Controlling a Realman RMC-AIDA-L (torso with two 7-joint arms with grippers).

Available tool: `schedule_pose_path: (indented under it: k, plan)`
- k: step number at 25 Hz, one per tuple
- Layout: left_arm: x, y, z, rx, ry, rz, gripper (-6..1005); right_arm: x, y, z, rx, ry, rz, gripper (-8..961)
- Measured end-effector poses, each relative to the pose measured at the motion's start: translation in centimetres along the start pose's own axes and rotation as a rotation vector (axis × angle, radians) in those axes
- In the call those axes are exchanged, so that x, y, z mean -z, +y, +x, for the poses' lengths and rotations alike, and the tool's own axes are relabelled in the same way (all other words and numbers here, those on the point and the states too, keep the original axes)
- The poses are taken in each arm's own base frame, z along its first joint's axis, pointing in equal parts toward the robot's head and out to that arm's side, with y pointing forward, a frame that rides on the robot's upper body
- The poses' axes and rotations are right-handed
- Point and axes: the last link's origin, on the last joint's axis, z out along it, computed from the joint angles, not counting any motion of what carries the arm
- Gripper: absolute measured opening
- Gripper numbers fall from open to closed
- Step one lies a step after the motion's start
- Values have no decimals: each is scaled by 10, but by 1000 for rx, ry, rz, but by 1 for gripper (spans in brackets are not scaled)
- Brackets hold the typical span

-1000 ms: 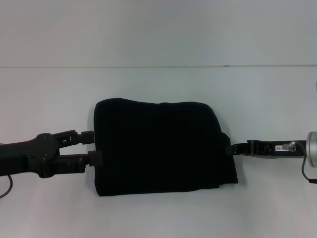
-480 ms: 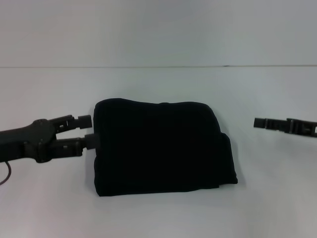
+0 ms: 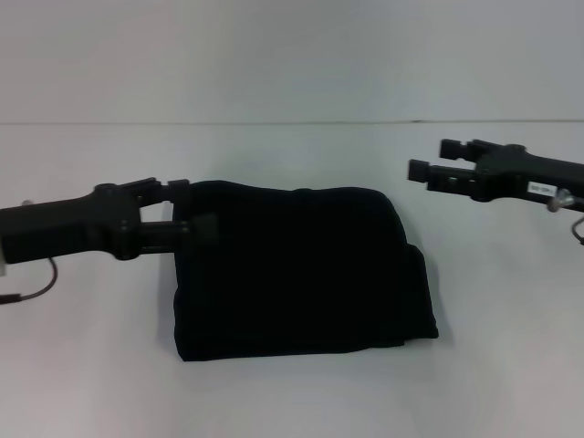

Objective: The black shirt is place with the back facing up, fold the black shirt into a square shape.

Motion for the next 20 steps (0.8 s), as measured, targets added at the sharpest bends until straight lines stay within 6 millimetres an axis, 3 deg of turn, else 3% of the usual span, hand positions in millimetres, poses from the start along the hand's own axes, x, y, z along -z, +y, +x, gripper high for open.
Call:
schedule_pose_path:
  k: [6, 12, 20]
  plan:
    - [-28, -6, 5, -97, -182, -19, 939, -18, 12, -10, 84, 130, -94, 889]
    - [-40, -15, -2, -165, -333, 29, 938, -21, 17, -6, 137, 277, -148, 887]
    - [-45, -23, -3, -199, -349, 88, 938, -21, 16, -4, 208, 351, -155, 887]
